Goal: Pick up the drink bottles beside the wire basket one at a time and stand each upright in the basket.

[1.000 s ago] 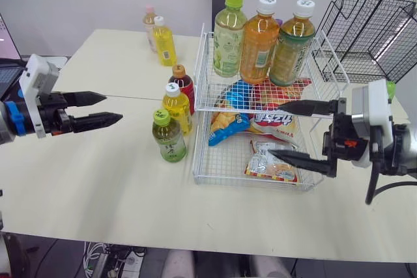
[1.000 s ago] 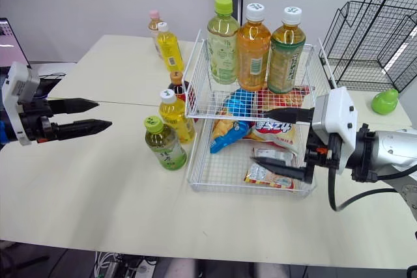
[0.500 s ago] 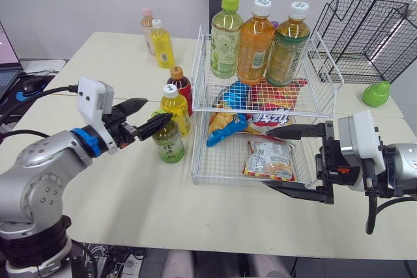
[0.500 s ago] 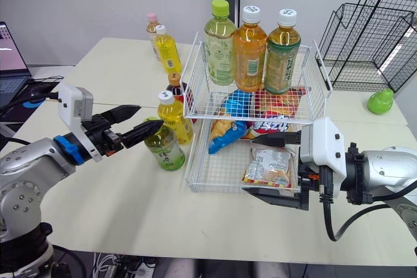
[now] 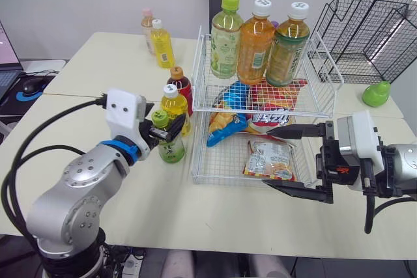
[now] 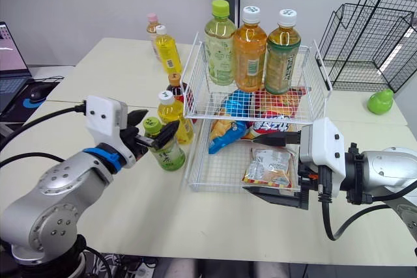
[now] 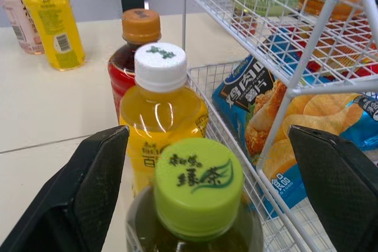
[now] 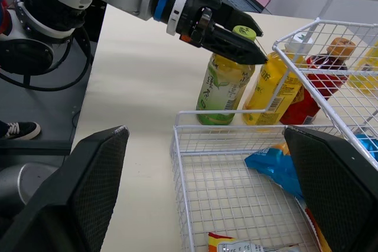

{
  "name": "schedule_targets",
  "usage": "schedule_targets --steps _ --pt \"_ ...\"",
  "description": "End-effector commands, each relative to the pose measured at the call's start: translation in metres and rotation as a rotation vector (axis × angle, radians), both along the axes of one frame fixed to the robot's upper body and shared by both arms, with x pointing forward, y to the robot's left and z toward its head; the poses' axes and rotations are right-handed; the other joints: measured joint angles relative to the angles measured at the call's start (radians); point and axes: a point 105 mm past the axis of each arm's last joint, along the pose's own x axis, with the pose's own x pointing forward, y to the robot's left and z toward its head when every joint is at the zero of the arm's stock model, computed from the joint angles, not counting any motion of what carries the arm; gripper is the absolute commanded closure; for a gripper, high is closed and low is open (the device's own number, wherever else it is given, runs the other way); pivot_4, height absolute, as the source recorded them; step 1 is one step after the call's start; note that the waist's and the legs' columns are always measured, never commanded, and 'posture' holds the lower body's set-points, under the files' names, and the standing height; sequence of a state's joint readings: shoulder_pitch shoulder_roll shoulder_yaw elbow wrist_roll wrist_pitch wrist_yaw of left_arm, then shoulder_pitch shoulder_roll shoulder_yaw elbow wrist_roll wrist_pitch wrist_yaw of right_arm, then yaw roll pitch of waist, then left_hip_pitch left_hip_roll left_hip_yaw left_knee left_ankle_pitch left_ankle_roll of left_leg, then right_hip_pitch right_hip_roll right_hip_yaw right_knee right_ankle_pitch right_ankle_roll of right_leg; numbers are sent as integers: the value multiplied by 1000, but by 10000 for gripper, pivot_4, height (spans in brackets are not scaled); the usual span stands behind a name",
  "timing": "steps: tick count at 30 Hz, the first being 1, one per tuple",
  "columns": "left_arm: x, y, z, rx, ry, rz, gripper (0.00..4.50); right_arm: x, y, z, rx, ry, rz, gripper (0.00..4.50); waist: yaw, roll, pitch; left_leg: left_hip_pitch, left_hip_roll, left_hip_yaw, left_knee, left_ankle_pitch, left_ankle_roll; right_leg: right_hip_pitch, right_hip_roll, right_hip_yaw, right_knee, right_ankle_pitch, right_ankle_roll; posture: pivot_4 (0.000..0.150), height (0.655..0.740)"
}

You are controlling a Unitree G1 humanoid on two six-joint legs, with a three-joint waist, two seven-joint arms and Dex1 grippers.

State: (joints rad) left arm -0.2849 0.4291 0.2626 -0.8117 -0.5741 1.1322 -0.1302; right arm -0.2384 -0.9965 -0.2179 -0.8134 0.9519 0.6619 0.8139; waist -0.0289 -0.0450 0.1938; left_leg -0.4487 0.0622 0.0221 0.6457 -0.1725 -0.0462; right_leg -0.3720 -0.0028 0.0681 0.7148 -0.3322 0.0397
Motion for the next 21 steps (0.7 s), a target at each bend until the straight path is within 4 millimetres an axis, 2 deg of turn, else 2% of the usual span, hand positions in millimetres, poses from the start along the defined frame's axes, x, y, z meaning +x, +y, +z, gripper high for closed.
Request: schedule_targets --steps 1,9,16,21 --pt "-5 -2 6 17 -36 19 5957 -3 1 7 5 -55 5 0 0 0 0 0 0 0 0 0 0 0 0 0 0 0 0 1500 7300" --pt "-5 4 5 34 -35 38 30648 -3 1 8 12 -61 3 0 0 0 0 0 0 0 0 0 0 0 0 0 -1 0 0 1500 7300" --pt "-9 8 22 71 -79 -128 31425 8 -3 17 43 -98 -41 0 -1 0 0 0 0 0 -1 0 0 -1 0 0 -1 0 0 1500 7300" --pt "0 34 63 119 -71 -314 31425 25 -11 20 36 -110 -112 0 -1 -1 1 0 1 0 -1 0 0 -2 1 -1 -2 0 0 1500 7300"
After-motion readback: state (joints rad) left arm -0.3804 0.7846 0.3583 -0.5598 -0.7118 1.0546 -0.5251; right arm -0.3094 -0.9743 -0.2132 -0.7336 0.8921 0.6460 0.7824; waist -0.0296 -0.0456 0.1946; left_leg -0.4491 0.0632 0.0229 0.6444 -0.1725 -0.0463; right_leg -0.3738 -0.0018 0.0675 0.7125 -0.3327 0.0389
